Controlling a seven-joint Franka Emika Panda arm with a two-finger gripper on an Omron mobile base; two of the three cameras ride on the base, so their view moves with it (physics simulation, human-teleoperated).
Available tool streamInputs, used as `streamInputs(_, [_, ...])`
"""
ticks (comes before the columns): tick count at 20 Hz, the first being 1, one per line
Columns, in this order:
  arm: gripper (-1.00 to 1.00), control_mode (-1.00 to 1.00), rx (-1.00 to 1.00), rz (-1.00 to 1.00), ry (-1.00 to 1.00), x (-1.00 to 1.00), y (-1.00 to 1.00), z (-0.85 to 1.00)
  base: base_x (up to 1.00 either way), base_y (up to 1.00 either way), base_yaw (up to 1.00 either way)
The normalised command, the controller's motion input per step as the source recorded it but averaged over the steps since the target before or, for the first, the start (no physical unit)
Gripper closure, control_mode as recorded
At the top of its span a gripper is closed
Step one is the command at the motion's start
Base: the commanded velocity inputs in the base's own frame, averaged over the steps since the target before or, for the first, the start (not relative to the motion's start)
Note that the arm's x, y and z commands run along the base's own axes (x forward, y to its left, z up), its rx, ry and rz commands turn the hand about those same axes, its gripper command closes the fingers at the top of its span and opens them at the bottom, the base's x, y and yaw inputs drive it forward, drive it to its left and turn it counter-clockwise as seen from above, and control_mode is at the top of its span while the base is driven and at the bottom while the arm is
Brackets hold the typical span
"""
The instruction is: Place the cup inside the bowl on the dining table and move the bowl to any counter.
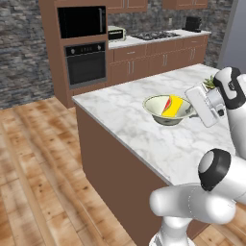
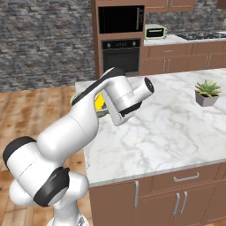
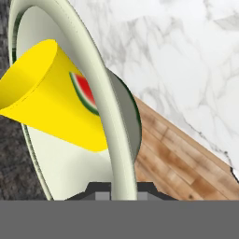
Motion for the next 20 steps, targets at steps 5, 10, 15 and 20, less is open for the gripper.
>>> streamInputs(5, [1.00, -1.00, 0.03, -0.04, 0.00, 0.00, 0.00, -0.17, 0.00, 0.00, 0.00])
streamInputs(10, [1.00, -1.00, 0.08, -0.07, 0.00, 0.00, 0.00, -0.20, 0.00, 0.00, 0.00])
streamInputs(15, [1.00, -1.00, 0.04, -0.06, -0.03, 0.00, 0.00, -0.12, 0.00, 0.00, 0.00])
streamInputs(20, [1.00, -1.00, -0.03, -0.01, -0.07, 0.01, 0.00, -0.11, 0.00, 0.00, 0.00])
